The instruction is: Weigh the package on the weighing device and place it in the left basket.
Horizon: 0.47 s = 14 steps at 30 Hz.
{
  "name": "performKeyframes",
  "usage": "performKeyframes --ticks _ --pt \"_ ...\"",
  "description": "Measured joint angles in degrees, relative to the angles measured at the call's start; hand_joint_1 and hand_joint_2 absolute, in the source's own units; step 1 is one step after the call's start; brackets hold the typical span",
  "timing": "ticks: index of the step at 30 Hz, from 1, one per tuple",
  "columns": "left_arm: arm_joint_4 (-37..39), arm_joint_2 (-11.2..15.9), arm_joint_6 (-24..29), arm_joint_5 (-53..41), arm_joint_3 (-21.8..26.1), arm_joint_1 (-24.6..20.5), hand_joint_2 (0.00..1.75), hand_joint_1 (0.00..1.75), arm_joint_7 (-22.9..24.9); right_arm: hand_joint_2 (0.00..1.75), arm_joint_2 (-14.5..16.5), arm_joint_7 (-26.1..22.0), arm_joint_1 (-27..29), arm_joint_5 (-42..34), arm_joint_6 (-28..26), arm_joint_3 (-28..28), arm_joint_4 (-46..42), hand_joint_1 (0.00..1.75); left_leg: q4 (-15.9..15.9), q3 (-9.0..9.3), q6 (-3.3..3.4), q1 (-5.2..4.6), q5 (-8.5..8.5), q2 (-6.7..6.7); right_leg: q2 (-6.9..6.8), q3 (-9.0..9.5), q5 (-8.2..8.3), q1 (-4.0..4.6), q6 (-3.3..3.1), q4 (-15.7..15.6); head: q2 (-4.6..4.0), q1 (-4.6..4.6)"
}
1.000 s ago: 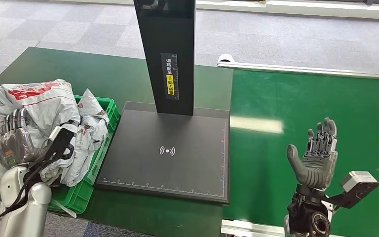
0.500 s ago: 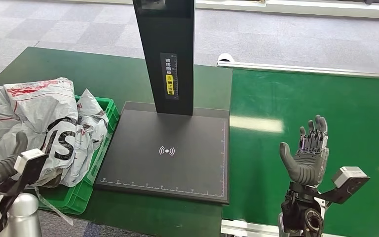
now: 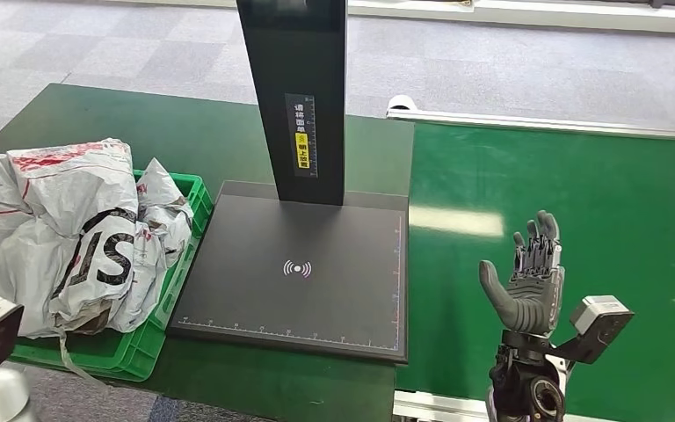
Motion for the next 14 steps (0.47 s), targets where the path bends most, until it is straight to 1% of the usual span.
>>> performKeyframes --ticks 3,5,7,9,11,13,14 --pt "-0.61 -0.35 -0.01 2.84 -0.61 0.16 1.75 0.00 0.00 1.75 -0.23 0.01 0.06 0.13 -0.03 0.20 0.00 0.00 0.00 0.01 0.00 0.00 0.00 0.00 0.00 -0.01 0.00 0.00 0.00 0.00 0.00 -0.01" --pt "-0.60 -0.43 -0.02 7.70 -2.20 0.63 1.75 0.00 0.01 1.75 -0.45 -0.10 0.06 0.37 -0.01 0.31 0.00 0.00 0.00 0.01 0.00 0.00 0.00 0.00 0.00 -0.02 0.00 0.00 0.00 0.00 0.00 -0.01" --pt "0.23 -0.23 -0.03 13.94 -4.83 1.36 1.75 0.00 0.01 1.75 -0.66 -0.40 0.06 0.58 0.06 0.43 0.00 0.00 0.00 0.01 0.00 0.00 0.00 -0.01 0.00 -0.05 0.00 0.00 0.00 -0.01 0.00 -0.01" --pt "2.94 0.77 -0.39 22.89 -9.32 1.95 1.75 0.00 0.02 1.75 -0.87 -0.63 0.05 0.91 0.42 0.66 0.00 0.00 0.01 0.01 0.00 -0.01 0.00 -0.04 -0.01 -0.05 0.00 -0.01 0.00 -0.02 0.01 -0.01" --pt "7.21 2.29 -2.54 31.65 -15.34 2.08 1.75 0.00 0.07 1.75 -1.14 -0.46 0.02 1.82 1.48 1.30 -0.05 0.00 0.01 0.01 0.00 0.00 0.00 -0.06 -0.02 -0.01 0.00 -0.01 0.00 -0.02 0.00 -0.01" --pt "11.36 3.42 -6.85 36.23 -20.81 1.84 1.75 0.00 0.33 1.75 -1.47 -0.04 -0.02 3.09 2.93 2.40 -0.19 0.00 0.01 0.01 0.00 0.00 0.00 -0.02 0.00 0.02 0.04 -0.01 -0.01 -0.02 -0.01 -0.01" --pt "12.34 3.66 -8.15 36.95 -22.08 1.76 1.75 0.00 0.42 1.75 -1.55 0.09 -0.03 3.42 3.32 2.71 -0.24 0.00 0.01 0.02 0.00 0.00 0.01 -0.01 0.01 0.02 0.05 -0.01 -0.02 -0.02 -0.01 -0.01"
